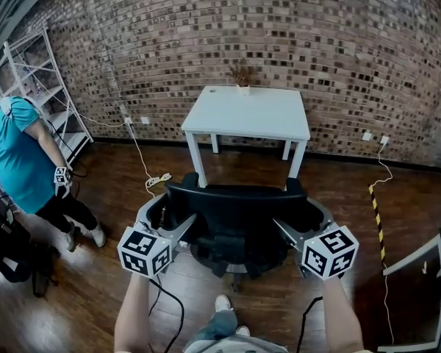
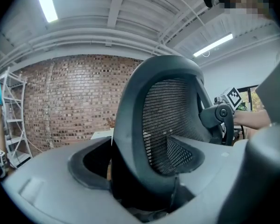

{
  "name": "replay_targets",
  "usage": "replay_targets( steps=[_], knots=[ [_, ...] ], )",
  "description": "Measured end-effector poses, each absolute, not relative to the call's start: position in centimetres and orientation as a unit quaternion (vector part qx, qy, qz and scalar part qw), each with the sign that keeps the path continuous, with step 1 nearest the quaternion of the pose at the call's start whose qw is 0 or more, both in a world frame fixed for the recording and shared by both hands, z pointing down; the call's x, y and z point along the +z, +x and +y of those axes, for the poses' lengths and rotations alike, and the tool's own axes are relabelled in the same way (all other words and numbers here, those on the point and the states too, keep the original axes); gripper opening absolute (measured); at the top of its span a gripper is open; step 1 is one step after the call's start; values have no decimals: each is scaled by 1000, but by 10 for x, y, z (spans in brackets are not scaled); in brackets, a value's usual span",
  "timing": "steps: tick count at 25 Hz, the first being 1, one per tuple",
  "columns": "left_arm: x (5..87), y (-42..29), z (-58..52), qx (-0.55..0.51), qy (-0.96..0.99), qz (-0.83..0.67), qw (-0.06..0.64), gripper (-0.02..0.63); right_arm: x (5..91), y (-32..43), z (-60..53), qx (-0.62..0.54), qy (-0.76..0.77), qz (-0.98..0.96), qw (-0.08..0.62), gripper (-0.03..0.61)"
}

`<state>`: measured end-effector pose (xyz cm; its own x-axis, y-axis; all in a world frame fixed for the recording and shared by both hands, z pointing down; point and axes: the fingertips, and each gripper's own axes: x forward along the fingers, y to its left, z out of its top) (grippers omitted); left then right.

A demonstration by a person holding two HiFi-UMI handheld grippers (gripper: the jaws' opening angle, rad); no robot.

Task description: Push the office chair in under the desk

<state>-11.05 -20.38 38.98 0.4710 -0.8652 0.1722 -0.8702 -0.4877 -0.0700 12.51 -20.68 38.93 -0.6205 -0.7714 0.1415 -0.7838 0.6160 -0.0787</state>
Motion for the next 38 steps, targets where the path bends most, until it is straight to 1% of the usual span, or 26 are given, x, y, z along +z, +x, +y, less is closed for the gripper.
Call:
replay_targets(
  steps=[18, 38],
  knots=[
    [388, -127, -313, 71, 859, -506, 8, 383, 387, 111, -316, 56, 441, -894, 46, 357],
    [389, -125, -442, 59, 869, -492, 9, 368, 388, 116, -439, 42, 458, -887, 38, 359]
  ],
)
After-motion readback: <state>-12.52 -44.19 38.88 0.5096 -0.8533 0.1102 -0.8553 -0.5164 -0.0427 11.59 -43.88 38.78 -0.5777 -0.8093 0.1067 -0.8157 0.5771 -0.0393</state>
